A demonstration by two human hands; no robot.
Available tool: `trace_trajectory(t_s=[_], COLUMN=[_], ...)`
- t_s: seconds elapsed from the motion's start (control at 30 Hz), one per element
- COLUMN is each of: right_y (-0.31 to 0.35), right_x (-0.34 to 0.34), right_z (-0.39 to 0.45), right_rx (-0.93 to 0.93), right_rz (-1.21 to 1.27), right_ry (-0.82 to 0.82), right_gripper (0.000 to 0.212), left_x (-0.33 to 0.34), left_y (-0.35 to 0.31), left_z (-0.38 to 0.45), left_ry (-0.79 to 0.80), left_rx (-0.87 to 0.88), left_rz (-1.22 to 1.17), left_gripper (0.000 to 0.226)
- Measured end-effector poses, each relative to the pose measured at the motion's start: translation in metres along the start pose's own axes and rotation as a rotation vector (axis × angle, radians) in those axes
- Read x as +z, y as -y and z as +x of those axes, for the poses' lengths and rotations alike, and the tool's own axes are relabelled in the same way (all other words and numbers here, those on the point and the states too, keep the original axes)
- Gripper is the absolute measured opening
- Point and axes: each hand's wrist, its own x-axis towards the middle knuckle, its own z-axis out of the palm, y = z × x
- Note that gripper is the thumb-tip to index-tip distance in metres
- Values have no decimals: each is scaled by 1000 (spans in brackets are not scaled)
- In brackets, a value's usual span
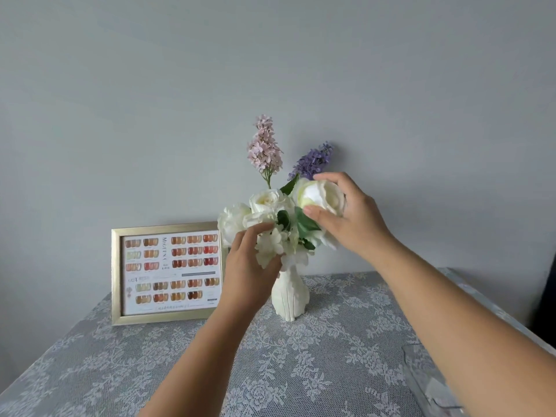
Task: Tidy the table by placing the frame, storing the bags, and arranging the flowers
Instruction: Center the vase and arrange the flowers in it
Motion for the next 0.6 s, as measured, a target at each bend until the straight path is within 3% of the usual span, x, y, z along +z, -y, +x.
trace_trajectory(t_s=[0.2,0.33,0.6], right_y=[0,-18,-27], right_x=[13,19,20], right_z=[40,21,9], right_rx=[88,96,10], right_rz=[-177,-254,-196], right_ry=[252,305,112], right_gripper=[49,41,47], left_x=[-16,-15,-13], left_y=[1,3,9], left_z=[10,9,8], left_ry=[-23,-8,-1], left_rx=[-119,-185,-161], left_rz=[-110,-184,-229], left_gripper=[44,39,37])
